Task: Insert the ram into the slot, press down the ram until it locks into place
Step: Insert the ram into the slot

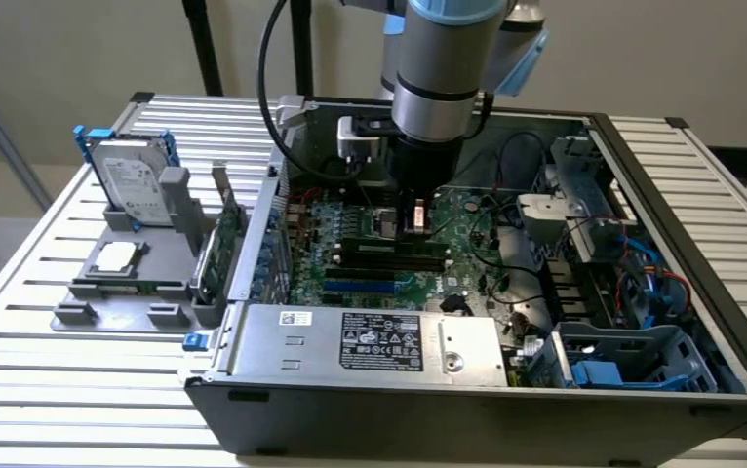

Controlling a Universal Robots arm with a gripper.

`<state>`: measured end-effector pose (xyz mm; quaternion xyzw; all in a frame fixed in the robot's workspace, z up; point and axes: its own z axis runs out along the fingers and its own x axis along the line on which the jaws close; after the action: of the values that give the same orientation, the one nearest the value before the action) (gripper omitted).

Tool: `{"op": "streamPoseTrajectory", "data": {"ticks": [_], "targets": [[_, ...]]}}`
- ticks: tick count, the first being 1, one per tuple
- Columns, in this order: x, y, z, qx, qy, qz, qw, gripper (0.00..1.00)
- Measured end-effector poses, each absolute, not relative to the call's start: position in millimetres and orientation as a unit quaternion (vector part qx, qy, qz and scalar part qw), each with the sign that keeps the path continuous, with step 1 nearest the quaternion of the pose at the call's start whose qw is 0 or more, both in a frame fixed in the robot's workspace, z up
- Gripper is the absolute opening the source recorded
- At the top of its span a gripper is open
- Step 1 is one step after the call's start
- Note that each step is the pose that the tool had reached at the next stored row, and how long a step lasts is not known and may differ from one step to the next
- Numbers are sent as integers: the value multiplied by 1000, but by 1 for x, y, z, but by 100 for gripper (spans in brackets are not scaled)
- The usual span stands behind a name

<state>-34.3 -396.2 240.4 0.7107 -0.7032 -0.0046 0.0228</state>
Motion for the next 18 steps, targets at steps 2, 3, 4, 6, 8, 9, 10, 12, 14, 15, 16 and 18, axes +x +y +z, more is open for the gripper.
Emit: {"op": "streamPoseTrajectory", "data": {"ticks": [2,3,4,6,8,9,10,12,14,15,16,18], "targets": [[-34,-396,240,711,-703,-5,23,14],[-34,-395,240,711,-703,-4,23,14],[-34,-395,240,711,-703,-4,23,14],[-34,-393,239,711,-703,-3,24,14],[-34,-392,239,711,-703,-2,25,14],[-34,-391,238,711,-703,-2,26,14],[-34,-391,238,712,-702,-1,26,14],[-34,-391,237,712,-701,-1,26,14],[-34,-391,236,713,-700,-1,27,14],[-34,-391,235,714,-700,-1,26,14],[-34,-391,235,715,-699,-1,26,14],[-34,-391,234,716,-697,0,27,14]]}}
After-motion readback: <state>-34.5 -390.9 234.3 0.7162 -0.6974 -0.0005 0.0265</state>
